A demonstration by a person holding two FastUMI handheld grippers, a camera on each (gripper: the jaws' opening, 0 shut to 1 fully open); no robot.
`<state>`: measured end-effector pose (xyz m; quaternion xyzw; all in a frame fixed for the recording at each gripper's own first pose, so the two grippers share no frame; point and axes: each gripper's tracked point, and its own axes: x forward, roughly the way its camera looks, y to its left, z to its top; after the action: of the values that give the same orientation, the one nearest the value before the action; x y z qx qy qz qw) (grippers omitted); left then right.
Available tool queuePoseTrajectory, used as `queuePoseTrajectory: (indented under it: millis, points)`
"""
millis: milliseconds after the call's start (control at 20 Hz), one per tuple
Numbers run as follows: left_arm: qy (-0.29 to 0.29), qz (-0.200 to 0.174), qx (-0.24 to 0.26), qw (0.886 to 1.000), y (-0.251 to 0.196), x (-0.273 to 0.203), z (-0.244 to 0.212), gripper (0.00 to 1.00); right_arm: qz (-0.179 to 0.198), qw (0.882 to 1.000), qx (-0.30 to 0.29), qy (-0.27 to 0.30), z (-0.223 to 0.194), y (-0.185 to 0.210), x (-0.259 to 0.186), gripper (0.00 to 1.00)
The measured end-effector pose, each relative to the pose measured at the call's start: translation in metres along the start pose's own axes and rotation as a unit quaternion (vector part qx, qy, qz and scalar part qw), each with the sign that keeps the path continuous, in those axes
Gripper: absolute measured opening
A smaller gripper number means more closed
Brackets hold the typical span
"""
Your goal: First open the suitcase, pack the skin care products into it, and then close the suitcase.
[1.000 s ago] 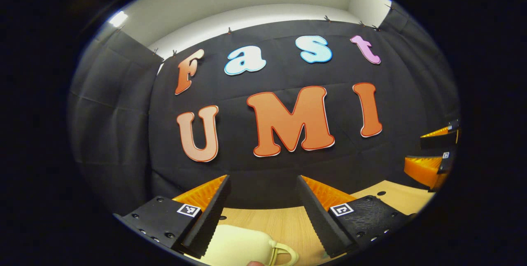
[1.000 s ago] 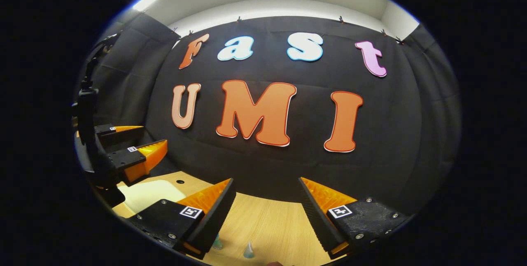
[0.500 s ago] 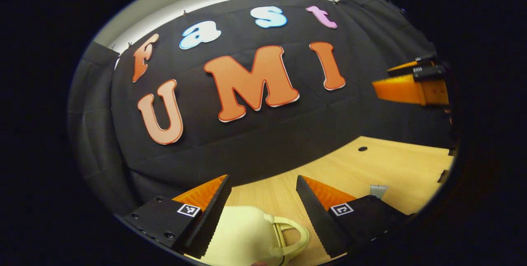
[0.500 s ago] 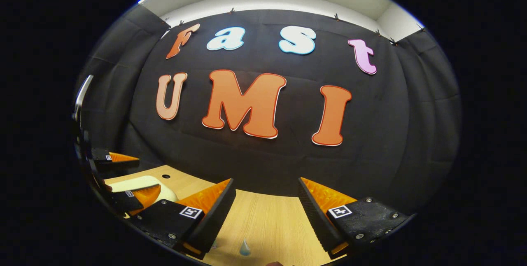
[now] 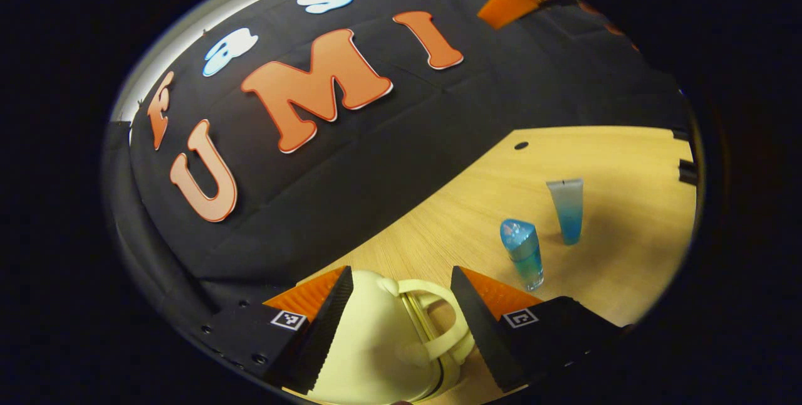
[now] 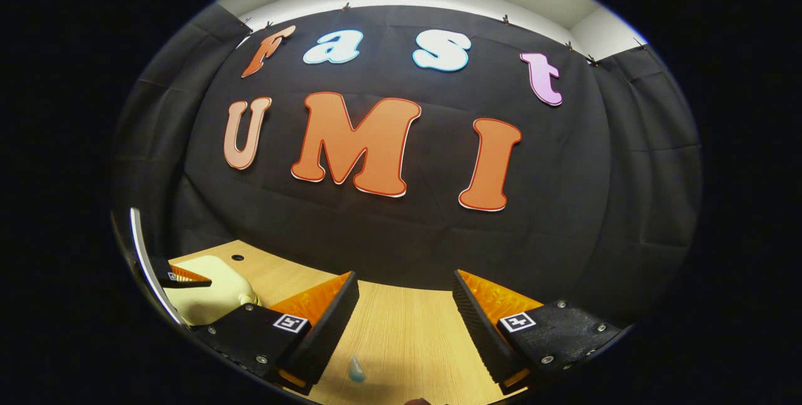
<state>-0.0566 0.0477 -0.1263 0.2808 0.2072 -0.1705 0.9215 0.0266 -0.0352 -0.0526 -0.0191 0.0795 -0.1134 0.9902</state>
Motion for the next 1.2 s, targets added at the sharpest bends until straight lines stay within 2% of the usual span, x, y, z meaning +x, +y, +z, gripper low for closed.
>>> queuePoseTrajectory:
  millis: [250, 500, 550, 700, 750, 850, 900, 1000, 1100, 1150, 1200]
  points:
    - [0.04, -0.028, 0.041, 0.998, -0.005, -0.007, -0.021, 0.97, -0.001, 1.0, -0.005, 0.003, -0.004, -0.002, 0.0, 0.95]
    - [0.08, -0.028, 0.083, 0.993, 0.001, -0.014, -0.041, 0.97, -0.004, 1.0, -0.003, 0.005, -0.008, -0.005, -0.001, 0.95]
    - [0.074, -0.028, 0.092, 0.993, 0.002, -0.012, -0.038, 0.97, -0.005, 1.0, -0.001, 0.005, -0.008, -0.006, -0.002, 0.95]
    - [0.088, -0.026, 0.135, 0.987, 0.004, -0.009, -0.046, 0.95, -0.005, 1.0, 0.003, 0.005, -0.009, -0.005, -0.002, 0.95]
    - [0.094, -0.031, 0.153, 0.983, 0.006, -0.01, -0.048, 0.99, -0.007, 1.0, 0.003, 0.003, -0.009, -0.007, -0.003, 0.95]
    - [0.096, -0.03, 0.183, 0.978, 0.012, -0.008, -0.049, 0.86, -0.008, 1.0, 0.005, 0.002, -0.009, -0.008, -0.003, 0.95]
    - [0.098, -0.028, 0.196, 0.975, 0.013, -0.007, -0.05, 0.84, -0.009, 1.0, 0.007, 0.001, -0.011, -0.008, -0.004, 0.95]
    - [0.11, -0.028, 0.219, 0.969, 0.018, -0.007, -0.055, 0.71, -0.011, 1.0, 0.01, 0.002, -0.011, -0.01, -0.004, 0.95]
    - [0.106, -0.036, 0.231, 0.966, 0.015, -0.007, -0.049, 0.42, -0.013, 1.0, 0.013, 0.0, -0.01, -0.012, -0.004, 0.95]
    - [0.099, -0.025, 0.235, 0.967, 0.018, 0.0, -0.048, 0.27, -0.015, 1.0, 0.013, -0.001, -0.009, -0.014, -0.004, 0.95]
    - [0.102, -0.027, 0.225, 0.969, 0.02, -0.004, -0.049, 0.12, -0.017, 1.0, 0.013, -0.002, -0.009, -0.015, -0.004, 0.95]
